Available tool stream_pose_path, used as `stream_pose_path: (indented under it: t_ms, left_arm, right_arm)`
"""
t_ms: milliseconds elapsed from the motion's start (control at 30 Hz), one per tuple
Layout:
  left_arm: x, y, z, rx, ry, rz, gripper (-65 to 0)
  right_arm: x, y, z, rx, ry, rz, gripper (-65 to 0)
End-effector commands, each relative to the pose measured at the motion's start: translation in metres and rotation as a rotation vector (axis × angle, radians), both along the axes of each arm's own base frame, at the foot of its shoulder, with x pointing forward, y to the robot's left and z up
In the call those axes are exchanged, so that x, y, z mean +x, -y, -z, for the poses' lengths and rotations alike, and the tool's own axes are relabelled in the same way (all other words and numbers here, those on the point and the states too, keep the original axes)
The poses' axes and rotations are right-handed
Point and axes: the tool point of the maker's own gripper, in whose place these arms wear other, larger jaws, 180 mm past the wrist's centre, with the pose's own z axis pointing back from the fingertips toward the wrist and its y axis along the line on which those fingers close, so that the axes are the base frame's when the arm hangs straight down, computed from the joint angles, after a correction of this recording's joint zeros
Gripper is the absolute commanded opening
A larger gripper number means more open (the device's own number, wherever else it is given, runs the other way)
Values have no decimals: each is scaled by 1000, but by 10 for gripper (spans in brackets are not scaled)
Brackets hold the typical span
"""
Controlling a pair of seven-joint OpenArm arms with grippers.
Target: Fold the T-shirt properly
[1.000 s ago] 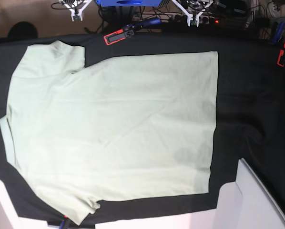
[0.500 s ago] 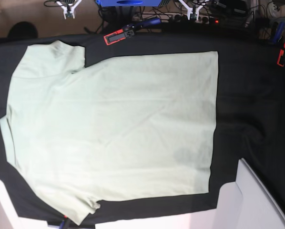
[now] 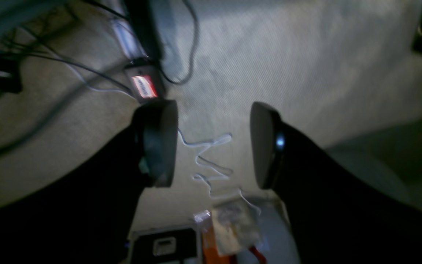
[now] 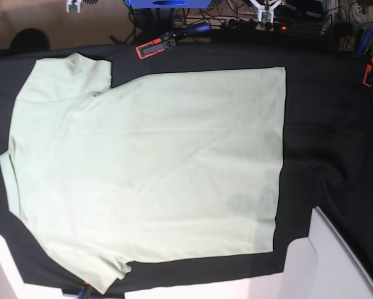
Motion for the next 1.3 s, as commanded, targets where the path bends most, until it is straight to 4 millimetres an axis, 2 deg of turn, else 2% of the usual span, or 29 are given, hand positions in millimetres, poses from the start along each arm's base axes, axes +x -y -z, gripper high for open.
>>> stream_pose_path:
  t_ms: [0,67,167,267,300,467,567,633,733,800,867,967,1133,1267]
  left_arm:
    - [-4,-5,-7,13,30,9,-415]
    - [3,-5,-18,15,105,28,-465]
    - [10,-22,-33,53,191,-8,-633]
    - [14,-46,-46,107,248,-63,-650]
    - [14,-54,-52,126,267,-81,-650]
    - [18,-86,-87,213,366,-96,-650]
    - [25,-90,-104,232,408,-74,-650]
    - [32,-90,-115,239,439,-55,-650]
    - [51,-87,-138,249,512,-16,-650]
    - [69,-85,-161,260,583,16,-650]
    - [87,-83,-183,271,649,42,-650]
    - [112,-78,-212,283,739,71,-650]
    - [146,-72,-244,294,861,97,-650]
    - [159,-68,-255,294,904,113,-650]
  right_arm:
    - [4,5,-5,-16,32,-1,-367]
    - [11,14,-18,-39,76,-17,-402]
    - [34,19,-43,-66,167,-34,-502]
    - [50,27,-69,-92,217,-53,-633]
    - [56,29,-78,-99,230,-59,-650]
    - [68,34,-111,-117,235,-73,-644]
    - [85,36,-134,-137,304,-92,-644]
    - [97,45,-149,-165,347,-90,-644]
    - [116,62,-170,-217,415,-80,-644]
    - [130,75,-188,-260,467,-72,-644]
    - [145,81,-202,-283,516,-71,-644]
    - [172,78,-220,-283,606,-65,-643]
    - [219,57,-246,-6,841,125,-635]
    - [235,44,-261,231,923,230,-634]
